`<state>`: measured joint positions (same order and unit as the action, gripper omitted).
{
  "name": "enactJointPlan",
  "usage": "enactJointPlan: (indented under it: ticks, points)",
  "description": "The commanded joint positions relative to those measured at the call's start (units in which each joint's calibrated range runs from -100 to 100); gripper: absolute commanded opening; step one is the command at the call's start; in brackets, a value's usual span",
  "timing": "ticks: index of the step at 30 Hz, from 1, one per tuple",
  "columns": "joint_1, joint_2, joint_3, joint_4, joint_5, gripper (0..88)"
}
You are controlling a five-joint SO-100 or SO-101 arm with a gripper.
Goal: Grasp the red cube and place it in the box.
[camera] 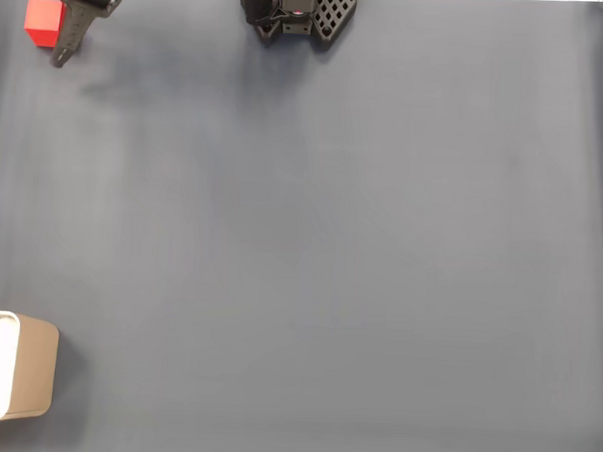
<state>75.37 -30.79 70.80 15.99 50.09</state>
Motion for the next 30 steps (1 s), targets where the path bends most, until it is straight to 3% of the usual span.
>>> enactJointPlan:
  ticks: [1, 30]
  points:
    - [-0.7, -1.6, -0.9, -1.0, -0.4, 36.2]
    - [-1.8, 4.4, -5.1, -2.1, -1.3, 36.3]
